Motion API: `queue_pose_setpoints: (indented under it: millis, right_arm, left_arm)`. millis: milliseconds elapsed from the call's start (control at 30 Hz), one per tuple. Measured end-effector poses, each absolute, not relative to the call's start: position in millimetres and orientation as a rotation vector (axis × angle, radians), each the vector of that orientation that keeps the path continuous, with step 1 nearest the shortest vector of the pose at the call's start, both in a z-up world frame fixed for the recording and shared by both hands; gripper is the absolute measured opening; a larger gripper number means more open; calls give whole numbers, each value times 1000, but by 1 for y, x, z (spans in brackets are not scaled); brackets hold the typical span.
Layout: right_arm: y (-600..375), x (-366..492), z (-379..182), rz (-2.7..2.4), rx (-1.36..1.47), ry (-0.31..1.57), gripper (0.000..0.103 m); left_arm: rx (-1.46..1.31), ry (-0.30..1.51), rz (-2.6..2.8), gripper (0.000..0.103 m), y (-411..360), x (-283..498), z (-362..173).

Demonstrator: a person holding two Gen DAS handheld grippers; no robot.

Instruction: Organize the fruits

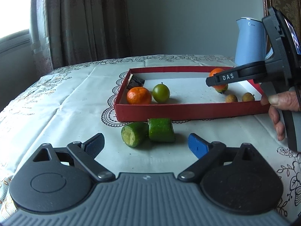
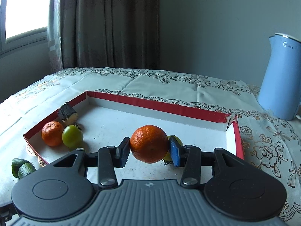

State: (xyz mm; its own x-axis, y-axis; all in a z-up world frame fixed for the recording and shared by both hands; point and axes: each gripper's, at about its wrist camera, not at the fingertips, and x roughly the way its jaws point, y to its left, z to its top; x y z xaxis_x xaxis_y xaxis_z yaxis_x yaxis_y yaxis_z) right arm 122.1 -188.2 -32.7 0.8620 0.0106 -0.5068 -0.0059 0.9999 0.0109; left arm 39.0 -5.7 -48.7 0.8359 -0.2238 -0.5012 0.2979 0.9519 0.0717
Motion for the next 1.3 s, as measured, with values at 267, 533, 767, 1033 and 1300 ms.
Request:
queue_pose_setpoints:
  millis: [267, 533, 767, 1033, 1300]
  right_arm:
    - [-203, 93, -10, 33, 108, 454, 51]
    - [-239, 38, 6, -9, 190, 333, 52]
    - [-256, 20, -6, -30, 218, 326, 52]
    - [-257, 23, -16, 0, 238, 338, 52]
    - [-259, 23, -19, 5, 237, 338, 52]
  left_arm:
    - [196, 477, -281, 95, -13, 35, -43]
    - [274, 425, -342, 89, -39, 35, -34]
    - [295, 498, -375, 75, -55, 51, -46]
    - [294, 504, -341, 74, -53, 56, -50]
    - [309, 494, -318, 67, -53, 59, -53]
